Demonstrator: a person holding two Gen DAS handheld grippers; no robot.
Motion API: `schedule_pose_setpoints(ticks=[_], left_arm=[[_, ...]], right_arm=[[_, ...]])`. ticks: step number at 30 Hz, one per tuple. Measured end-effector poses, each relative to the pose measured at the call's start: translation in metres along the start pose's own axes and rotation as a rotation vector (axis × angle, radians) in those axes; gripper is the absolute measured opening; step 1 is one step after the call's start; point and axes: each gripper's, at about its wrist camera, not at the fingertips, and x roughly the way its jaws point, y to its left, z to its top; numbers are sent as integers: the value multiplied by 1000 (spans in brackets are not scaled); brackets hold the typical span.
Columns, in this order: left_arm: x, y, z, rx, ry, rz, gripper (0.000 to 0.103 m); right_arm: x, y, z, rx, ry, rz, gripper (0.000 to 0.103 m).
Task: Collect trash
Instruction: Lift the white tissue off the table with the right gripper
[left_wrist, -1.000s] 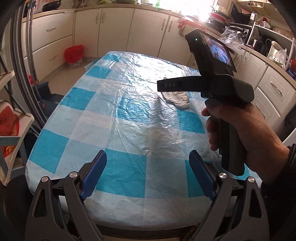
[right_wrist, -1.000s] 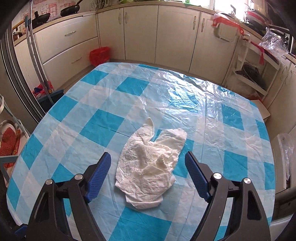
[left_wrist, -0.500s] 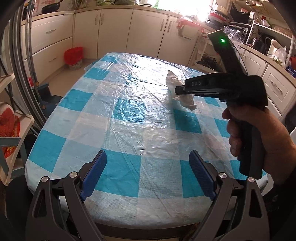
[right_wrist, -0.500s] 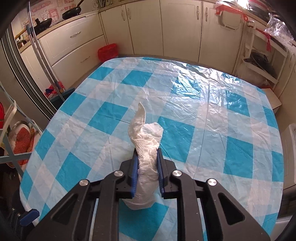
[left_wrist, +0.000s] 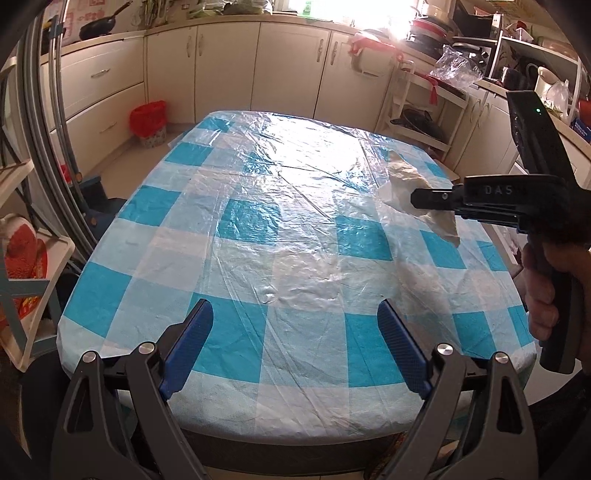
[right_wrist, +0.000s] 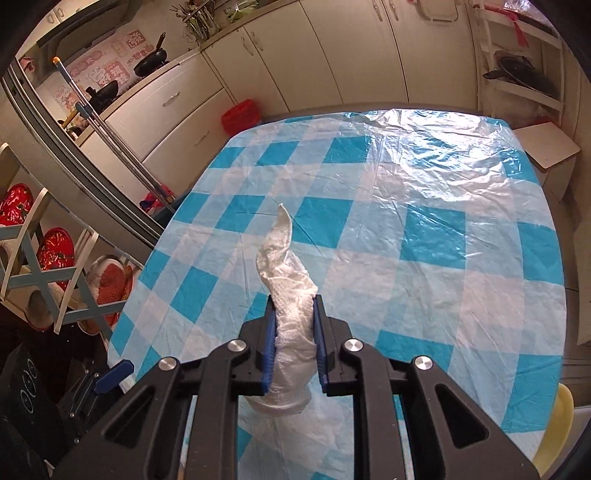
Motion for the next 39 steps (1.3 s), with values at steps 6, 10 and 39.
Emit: schedule_pose_setpoints(ticks=[6,10,39], left_arm=[[-2,-11,-3,28,6,8,86],[-6,-20,-5,54,7,14,87],[-156,5,5,261,-204,84,87]], right_arm=[[-16,-2,-16,-59,2,-60,19],[-24,-2,-25,-92,2,-78,19],[-44,6,-63,-232,29,-136,25]])
